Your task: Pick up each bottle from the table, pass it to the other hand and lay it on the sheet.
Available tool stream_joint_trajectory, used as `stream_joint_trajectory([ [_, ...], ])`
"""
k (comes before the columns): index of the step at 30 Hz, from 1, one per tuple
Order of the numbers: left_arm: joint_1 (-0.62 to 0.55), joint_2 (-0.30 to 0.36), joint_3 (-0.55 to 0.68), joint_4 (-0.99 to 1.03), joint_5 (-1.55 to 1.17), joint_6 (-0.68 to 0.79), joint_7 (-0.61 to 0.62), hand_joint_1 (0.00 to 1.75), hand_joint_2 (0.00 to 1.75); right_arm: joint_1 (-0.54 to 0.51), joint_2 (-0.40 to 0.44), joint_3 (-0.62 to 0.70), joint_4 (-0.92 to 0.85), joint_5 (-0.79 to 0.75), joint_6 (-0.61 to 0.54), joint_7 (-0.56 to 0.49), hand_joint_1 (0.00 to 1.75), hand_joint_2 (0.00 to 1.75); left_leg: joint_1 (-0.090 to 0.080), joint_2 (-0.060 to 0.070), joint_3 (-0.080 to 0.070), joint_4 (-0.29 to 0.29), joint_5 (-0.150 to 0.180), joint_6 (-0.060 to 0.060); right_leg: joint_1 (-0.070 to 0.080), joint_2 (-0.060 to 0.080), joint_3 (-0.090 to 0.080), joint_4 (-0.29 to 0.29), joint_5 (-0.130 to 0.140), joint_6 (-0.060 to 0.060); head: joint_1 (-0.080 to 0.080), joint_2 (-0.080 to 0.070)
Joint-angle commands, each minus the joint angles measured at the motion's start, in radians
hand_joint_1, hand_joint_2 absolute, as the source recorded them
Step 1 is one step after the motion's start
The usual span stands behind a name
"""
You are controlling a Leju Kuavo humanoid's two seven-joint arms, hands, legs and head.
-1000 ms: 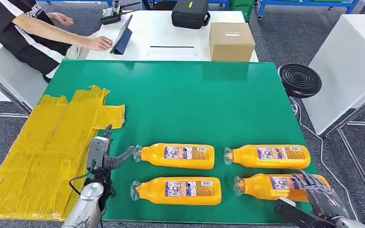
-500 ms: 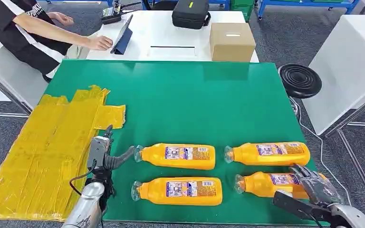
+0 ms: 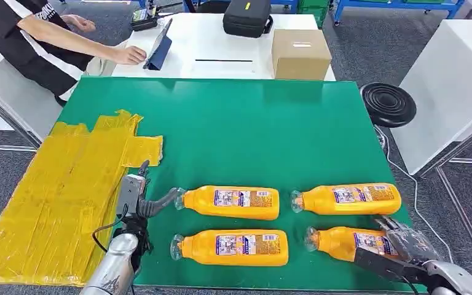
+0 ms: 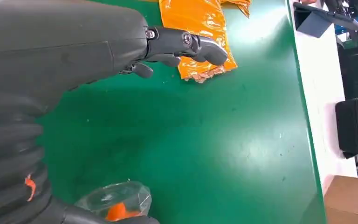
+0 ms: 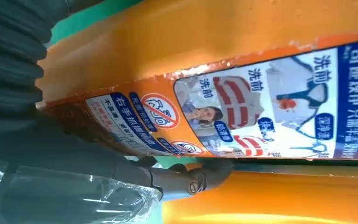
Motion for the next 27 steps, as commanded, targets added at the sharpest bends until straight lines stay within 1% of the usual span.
stream_joint_trajectory([
  [1, -0.035, 0.016, -0.014, 0.077, 0.004, -0.002, 0.0, 0.0, 1.75, 0.028, 0.012, 0.077, 0.113, -0.017, 0.016, -0.002, 0.0, 1.75, 0.002, -0.003, 0.0, -0.002, 0.002, -0.004, 0.002, -0.003, 0.002, -0.003, 0.002, -0.002, 0.0, 0.0],
  [2, -0.035, 0.016, -0.014, 0.077, 0.004, -0.002, 0.0, 0.0, 1.75, 0.028, 0.012, 0.077, 0.113, -0.017, 0.016, -0.002, 0.0, 1.75, 0.002, -0.003, 0.0, -0.003, 0.003, -0.006, 0.002, -0.003, 0.003, -0.005, 0.003, -0.003, 0.0, 0.0],
  [4, -0.035, 0.016, -0.014, 0.077, 0.004, -0.002, 0.0, 0.0, 1.75, 0.028, 0.012, 0.077, 0.113, -0.017, 0.016, -0.002, 0.0, 1.75, 0.002, -0.002, 0.001, -0.001, 0.001, -0.004, 0.002, -0.002, 0.003, -0.003, 0.002, -0.001, 0.0, 0.0],
  [5, -0.035, 0.016, -0.014, 0.077, 0.004, -0.002, 0.0, 0.0, 1.75, 0.028, 0.012, 0.077, 0.113, -0.017, 0.016, -0.002, 0.0, 1.75, 0.002, -0.003, 0.001, -0.002, 0.002, -0.005, 0.002, -0.003, 0.003, -0.005, 0.003, -0.002, 0.0, 0.0],
  [7, -0.035, 0.016, -0.014, 0.077, 0.004, -0.002, 0.0, 0.0, 1.75, 0.028, 0.012, 0.077, 0.113, -0.017, 0.016, -0.002, 0.0, 1.75, 0.002, -0.002, 0.001, -0.001, 0.001, -0.003, 0.002, -0.002, 0.003, -0.003, 0.001, -0.001, 0.0, 0.0],
  [8, -0.035, 0.016, -0.014, 0.077, 0.004, -0.002, 0.0, 0.0, 1.75, 0.028, 0.012, 0.077, 0.113, -0.017, 0.016, -0.002, 0.0, 1.75, 0.002, -0.003, 0.001, -0.002, 0.002, -0.005, 0.002, -0.003, 0.003, -0.005, 0.003, -0.002, 0.0, 0.0],
  [9, -0.035, 0.016, -0.014, 0.077, 0.004, -0.002, 0.0, 0.0, 1.75, 0.028, 0.012, 0.077, 0.113, -0.017, 0.016, -0.002, 0.0, 1.75, 0.002, -0.002, 0.001, -0.001, 0.001, -0.003, 0.002, -0.002, 0.003, -0.003, 0.002, -0.001, 0.0, 0.0],
  [10, -0.035, 0.016, -0.014, 0.077, 0.004, -0.002, 0.0, 0.0, 1.75, 0.028, 0.012, 0.077, 0.113, -0.017, 0.016, -0.002, 0.0, 1.75, 0.003, -0.003, 0.001, -0.003, 0.002, -0.006, 0.002, -0.003, 0.003, -0.005, 0.003, -0.002, 0.0, 0.0],
  [11, -0.035, 0.016, -0.014, 0.077, 0.004, -0.002, 0.0, 0.0, 1.75, 0.028, 0.012, 0.077, 0.113, -0.017, 0.016, -0.002, 0.0, 1.75, 0.002, -0.003, 0.001, -0.002, 0.001, -0.004, 0.002, -0.003, 0.003, -0.004, 0.002, -0.001, 0.0, 0.0],
  [12, -0.035, 0.016, -0.014, 0.077, 0.004, -0.002, 0.0, 0.0, 1.75, 0.028, 0.012, 0.077, 0.113, -0.017, 0.016, -0.002, 0.0, 1.75, 0.002, -0.003, 0.001, -0.003, 0.003, -0.006, 0.002, -0.003, 0.003, -0.006, 0.003, -0.002, 0.0, 0.0],
  [13, -0.036, 0.016, -0.015, 0.078, 0.004, -0.002, 0.0, 0.0, 1.75, 0.031, 0.008, 0.078, 0.111, -0.023, 0.017, -0.003, 0.17, 1.75, 0.002, -0.003, 0.001, -0.002, 0.001, -0.004, 0.002, -0.003, 0.003, -0.004, 0.002, -0.001, 0.0, 0.0],
  [14, -0.038, 0.015, -0.016, 0.08, 0.005, -0.003, 0.0, 0.0, 1.75, 0.035, 0.002, 0.084, 0.107, -0.035, 0.018, -0.002, 0.59, 1.75, 0.002, -0.003, 0.001, -0.003, 0.003, -0.006, 0.002, -0.004, 0.003, -0.005, 0.003, -0.002, 0.0, 0.0],
  [15, -0.038, 0.016, -0.017, 0.081, 0.006, -0.004, 0.0, 0.0, 1.75, 0.039, -0.001, 0.087, 0.103, -0.043, 0.017, 0.002, 0.73, 1.75, 0.002, -0.004, 0.001, -0.004, 0.003, -0.007, 0.002, -0.004, 0.003, -0.006, 0.003, -0.002, 0.0, 0.0],
  [16, -0.039, 0.016, -0.017, 0.082, 0.007, -0.003, -0.001, 0.0, 1.75, 0.046, -0.007, 0.094, 0.097, -0.055, 0.012, 0.009, 1.27, 1.75, 0.002, -0.003, 0.001, -0.002, 0.002, -0.005, 0.002, -0.003, 0.003, -0.004, 0.002, -0.001, 0.0, 0.0],
  [17, -0.039, 0.017, -0.017, 0.084, 0.009, 0.0, -0.002, 0.0, 1.75, 0.049, -0.012, 0.104, 0.093, -0.066, 0.006, 0.012, 1.54, 1.75, 0.002, -0.004, 0.001, -0.003, 0.003, -0.006, 0.002, -0.004, 0.004, -0.005, 0.003, -0.002, 0.0, 0.0],
  [19, -0.041, 0.019, -0.016, 0.087, 0.01, 0.001, -0.002, 0.0, 1.75, 0.038, -0.009, 0.112, 0.1, -0.07, 0.004, 0.015, 1.75, 1.75, 0.002, -0.004, 0.001, -0.004, 0.003, -0.007, 0.002, -0.005, 0.003, -0.006, 0.004, -0.002, 0.0, 0.0],
  [22, -0.042, 0.021, -0.014, 0.089, 0.014, 0.003, -0.005, 0.0, 1.75, 0.006, 0.0, 0.128, 0.121, -0.071, -0.007, 0.018, 1.75, 1.75, 0.003, -0.004, 0.001, -0.006, 0.005, -0.009, 0.002, -0.005, 0.003, -0.009, 0.005, -0.003, 0.0, 0.0],
  [23, -0.039, 0.021, -0.014, 0.087, 0.015, 0.003, -0.006, 0.0, 1.75, 0.002, 0.001, 0.131, 0.123, -0.072, -0.015, 0.018, 1.75, 1.75, 0.002, -0.002, 0.002, -0.002, 0.001, -0.005, 0.002, -0.002, 0.004, -0.004, 0.002, -0.001, 0.0, 0.0],
  [26, -0.042, 0.022, -0.014, 0.088, 0.018, 0.002, -0.007, 0.0, 1.75, -0.005, 0.0, 0.133, 0.123, -0.082, -0.03, 0.016, 1.75, 1.75, 0.002, -0.001, 0.002, -0.002, 0.001, -0.005, 0.002, -0.001, 0.004, -0.004, 0.002, -0.001, 0.0, 0.0],
  [27, -0.043, 0.022, -0.012, 0.091, 0.019, 0.002, -0.009, 0.0, 1.75, -0.004, -0.001, 0.134, 0.12, -0.083, -0.043, 0.014, 1.59, 1.75, 0.003, -0.001, 0.002, -0.003, 0.002, -0.006, 0.002, -0.002, 0.004, -0.005, 0.003, -0.002, 0.0, 0.0],
])
